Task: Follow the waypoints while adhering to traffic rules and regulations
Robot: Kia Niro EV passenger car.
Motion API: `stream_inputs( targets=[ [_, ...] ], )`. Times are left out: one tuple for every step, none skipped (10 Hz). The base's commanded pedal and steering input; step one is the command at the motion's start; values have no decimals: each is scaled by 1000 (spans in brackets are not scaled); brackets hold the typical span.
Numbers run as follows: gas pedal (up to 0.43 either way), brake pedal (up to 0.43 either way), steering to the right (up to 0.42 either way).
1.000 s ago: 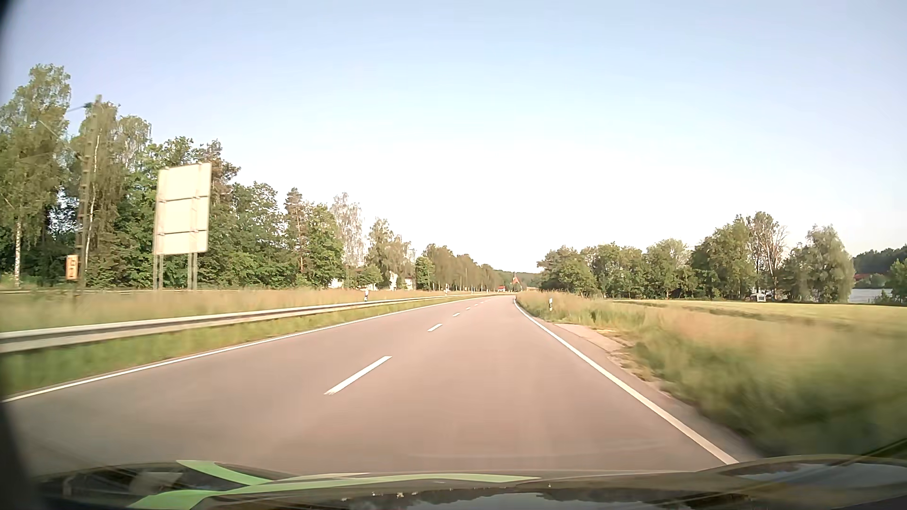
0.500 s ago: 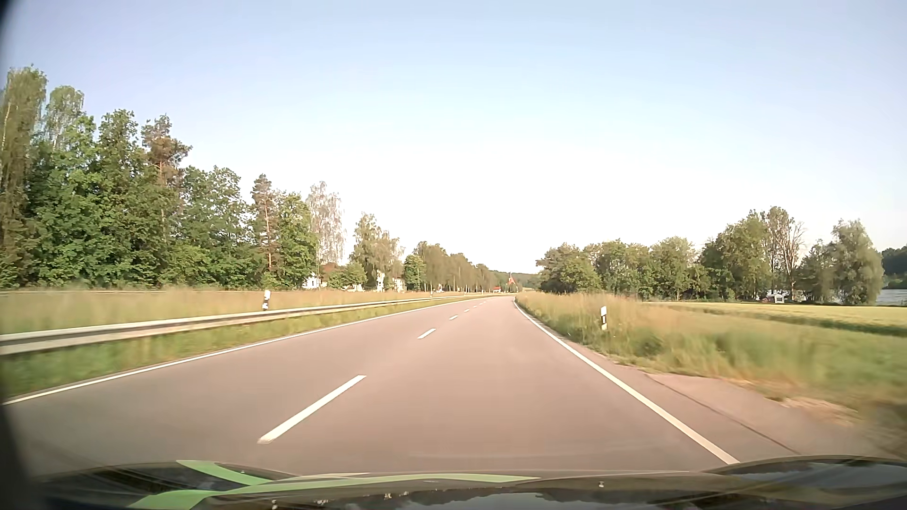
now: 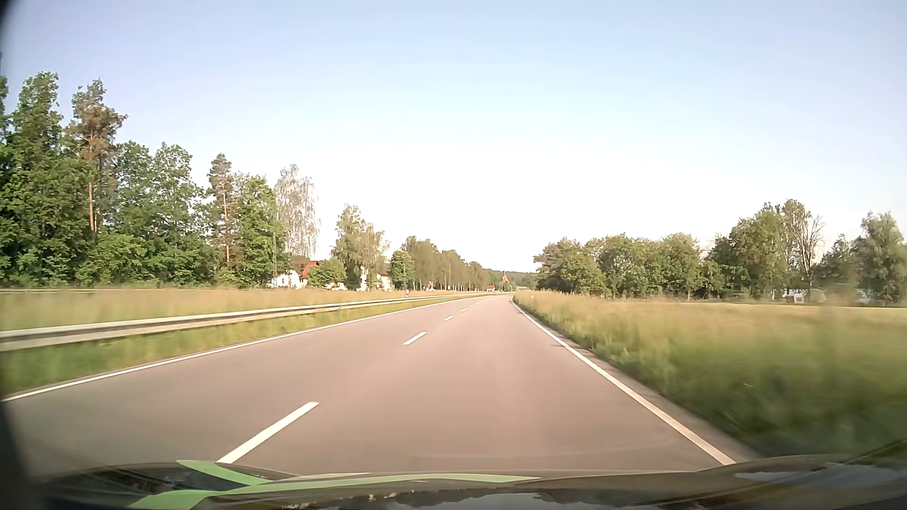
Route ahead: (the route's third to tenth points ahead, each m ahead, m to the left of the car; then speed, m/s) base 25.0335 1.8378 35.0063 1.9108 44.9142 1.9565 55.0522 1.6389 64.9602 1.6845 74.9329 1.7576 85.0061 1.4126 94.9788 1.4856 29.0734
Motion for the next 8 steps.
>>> stream_inputs(
  targets=[
    [197, 0, 3],
    [209, 0, 2],
    [220, 0, 2],
    [228, 0, 2],
    [228, 0, 2],
    [228, 0, 2],
    [209, 0, 1],
    [138, 0, 1]
  ],
)
